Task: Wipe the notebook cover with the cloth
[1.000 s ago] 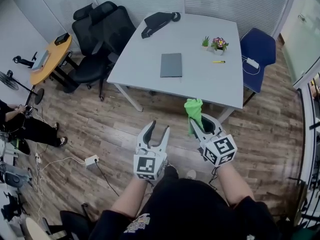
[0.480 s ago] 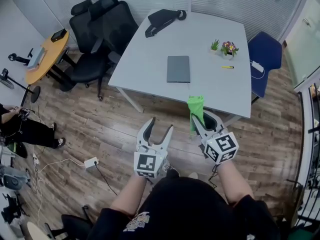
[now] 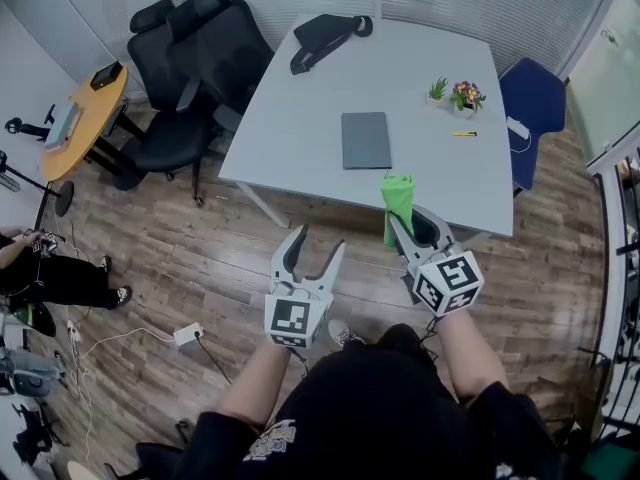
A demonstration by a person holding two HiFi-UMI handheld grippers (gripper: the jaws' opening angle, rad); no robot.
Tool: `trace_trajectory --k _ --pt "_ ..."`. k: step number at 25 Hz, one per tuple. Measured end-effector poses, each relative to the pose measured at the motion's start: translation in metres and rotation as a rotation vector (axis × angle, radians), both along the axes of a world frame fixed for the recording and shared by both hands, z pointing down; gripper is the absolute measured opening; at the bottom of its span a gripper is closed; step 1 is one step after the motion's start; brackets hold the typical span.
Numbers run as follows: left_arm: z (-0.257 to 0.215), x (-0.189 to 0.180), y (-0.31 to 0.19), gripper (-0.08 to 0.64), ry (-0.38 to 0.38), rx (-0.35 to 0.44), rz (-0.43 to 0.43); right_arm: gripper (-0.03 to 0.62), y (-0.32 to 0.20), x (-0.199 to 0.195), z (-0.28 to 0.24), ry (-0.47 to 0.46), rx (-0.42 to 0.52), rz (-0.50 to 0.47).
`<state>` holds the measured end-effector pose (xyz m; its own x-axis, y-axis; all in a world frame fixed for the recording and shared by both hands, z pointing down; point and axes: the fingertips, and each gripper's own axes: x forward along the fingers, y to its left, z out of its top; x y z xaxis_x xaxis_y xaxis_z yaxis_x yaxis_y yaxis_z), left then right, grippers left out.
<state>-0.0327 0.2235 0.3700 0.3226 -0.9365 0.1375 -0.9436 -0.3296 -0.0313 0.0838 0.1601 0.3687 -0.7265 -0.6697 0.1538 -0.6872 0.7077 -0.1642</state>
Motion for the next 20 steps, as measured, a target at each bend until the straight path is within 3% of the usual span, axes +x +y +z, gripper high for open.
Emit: trace_trajectory --k 11,20 --pt "0.008 -0.015 -0.027 0.261 0.020 -0.025 -0.009 0.110 -0.030 -0.011 0.003 0.017 -0.011 0.003" --pt "0.025 -0.016 -0.083 0.261 0.017 -0.068 -0.077 0.110 -0.096 -0.015 0.020 0.020 -0.043 -0.057"
